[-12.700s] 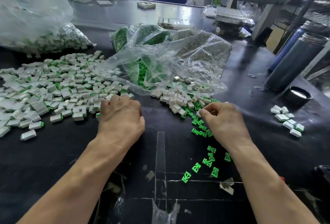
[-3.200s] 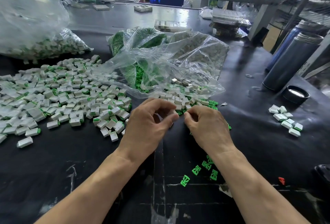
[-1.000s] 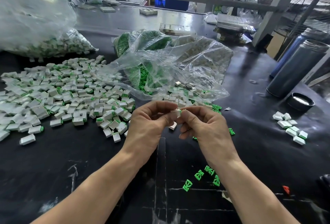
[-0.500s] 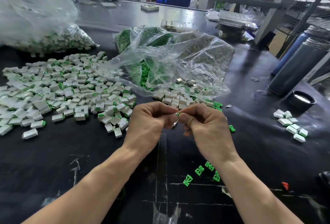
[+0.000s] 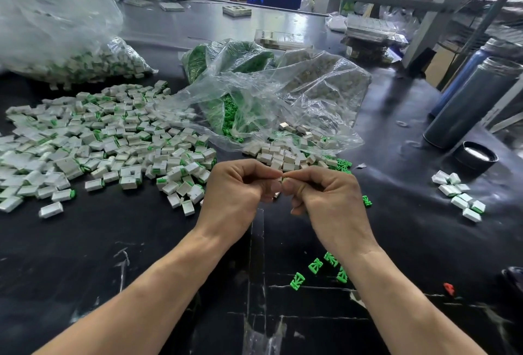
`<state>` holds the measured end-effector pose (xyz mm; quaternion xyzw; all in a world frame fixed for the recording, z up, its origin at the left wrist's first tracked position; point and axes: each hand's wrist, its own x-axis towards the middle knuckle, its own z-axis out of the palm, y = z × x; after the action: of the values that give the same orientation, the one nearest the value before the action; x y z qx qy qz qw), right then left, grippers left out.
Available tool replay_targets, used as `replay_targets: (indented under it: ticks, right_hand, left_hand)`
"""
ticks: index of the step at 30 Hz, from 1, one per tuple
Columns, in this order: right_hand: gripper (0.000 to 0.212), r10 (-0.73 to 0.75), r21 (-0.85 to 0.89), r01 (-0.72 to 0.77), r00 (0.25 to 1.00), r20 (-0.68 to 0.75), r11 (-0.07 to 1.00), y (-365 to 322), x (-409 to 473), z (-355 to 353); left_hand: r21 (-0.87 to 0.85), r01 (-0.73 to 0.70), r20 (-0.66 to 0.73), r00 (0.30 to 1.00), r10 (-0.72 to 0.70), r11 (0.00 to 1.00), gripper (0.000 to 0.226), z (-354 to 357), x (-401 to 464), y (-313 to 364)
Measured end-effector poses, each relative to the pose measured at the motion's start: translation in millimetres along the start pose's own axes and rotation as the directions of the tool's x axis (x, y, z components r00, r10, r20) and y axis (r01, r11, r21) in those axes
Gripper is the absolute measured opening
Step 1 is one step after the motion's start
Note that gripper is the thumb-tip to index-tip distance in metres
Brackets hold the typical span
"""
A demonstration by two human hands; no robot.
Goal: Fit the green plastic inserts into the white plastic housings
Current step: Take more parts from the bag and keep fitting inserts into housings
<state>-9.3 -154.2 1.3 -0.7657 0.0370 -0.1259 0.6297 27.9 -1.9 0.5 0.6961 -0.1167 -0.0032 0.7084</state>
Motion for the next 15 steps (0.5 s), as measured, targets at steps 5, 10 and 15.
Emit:
replay_targets:
  ticks: [5,10,15]
  right_hand:
    - [0.034,0.104,0.298,-0.114,0.993,0.048,0.948,-4,7,2]
    - [0.077,0.208,0.275,-0.253,0.961,0.181,0.928,1,3,13]
    - [0.073,0.248,0.198,-0.271,0.96,0.131,0.942,-1,-1,21]
  left_hand:
    - [-0.106,-0.007,-0.004,1.0,0.006,0.994,0.019,1,5,0]
    - [-0.168,0.066,0.093,0.994,-0.051,0.984,0.009,3,4,0]
    - [-0.221,0.159,0.226,0.968,-0.109,0.962,0.005,9,-3,4]
